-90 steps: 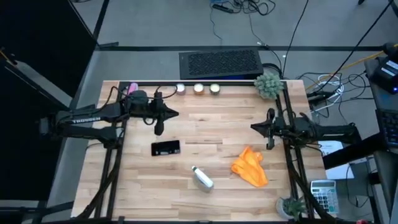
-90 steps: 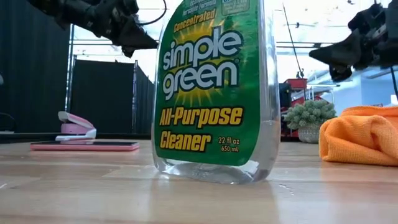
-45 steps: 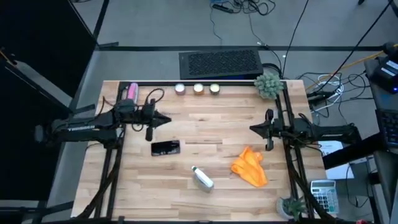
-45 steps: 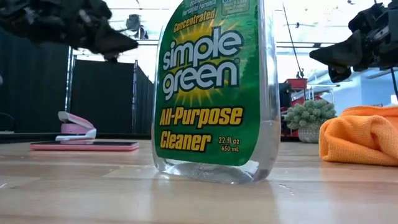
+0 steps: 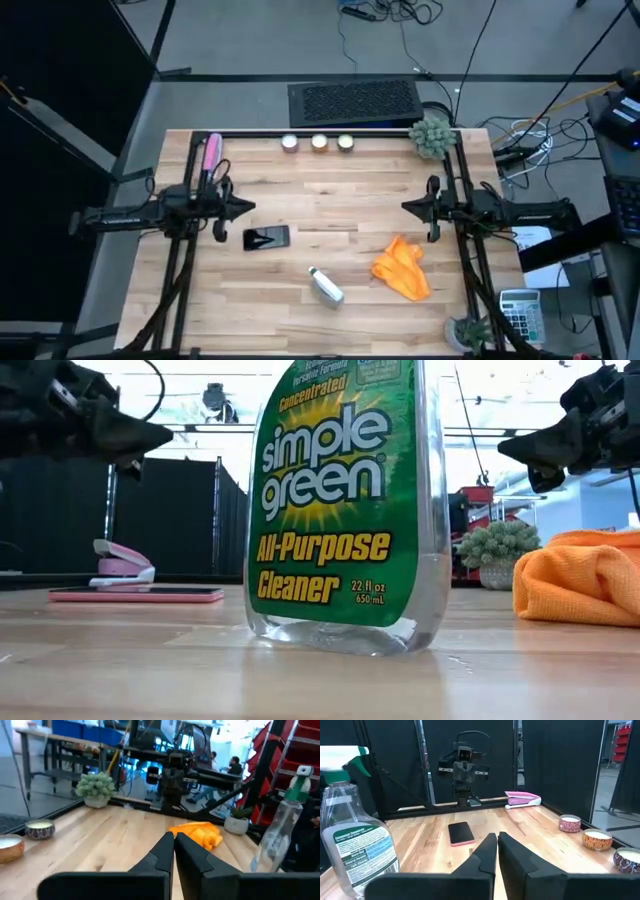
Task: Apply microfiber cloth
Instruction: Return to Home Position
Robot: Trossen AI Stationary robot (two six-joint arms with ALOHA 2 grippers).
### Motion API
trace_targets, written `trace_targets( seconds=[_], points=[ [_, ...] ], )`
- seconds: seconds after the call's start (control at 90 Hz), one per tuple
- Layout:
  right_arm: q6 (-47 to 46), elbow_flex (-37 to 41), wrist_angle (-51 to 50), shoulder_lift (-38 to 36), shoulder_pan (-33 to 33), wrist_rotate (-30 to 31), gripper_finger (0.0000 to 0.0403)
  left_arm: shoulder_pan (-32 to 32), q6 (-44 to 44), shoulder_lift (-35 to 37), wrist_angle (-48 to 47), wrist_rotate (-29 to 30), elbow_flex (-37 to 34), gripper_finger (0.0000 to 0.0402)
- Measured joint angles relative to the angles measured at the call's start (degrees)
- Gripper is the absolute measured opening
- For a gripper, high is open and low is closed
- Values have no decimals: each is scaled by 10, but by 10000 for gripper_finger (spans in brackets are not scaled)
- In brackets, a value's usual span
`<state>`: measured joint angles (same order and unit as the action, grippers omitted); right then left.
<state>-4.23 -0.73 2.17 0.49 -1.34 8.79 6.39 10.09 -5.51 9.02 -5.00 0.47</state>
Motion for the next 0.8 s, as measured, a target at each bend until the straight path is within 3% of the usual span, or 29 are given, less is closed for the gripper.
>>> trace_targets(
  seconds=[0.144, 0.8],
  points=[
    [0, 0, 0, 0, 0, 0, 0, -15, -5, 55, -68, 4, 0, 0],
    [0, 0, 0, 0, 0, 0, 0, -17, -46, 33, -84, 29, 0, 0]
  ],
)
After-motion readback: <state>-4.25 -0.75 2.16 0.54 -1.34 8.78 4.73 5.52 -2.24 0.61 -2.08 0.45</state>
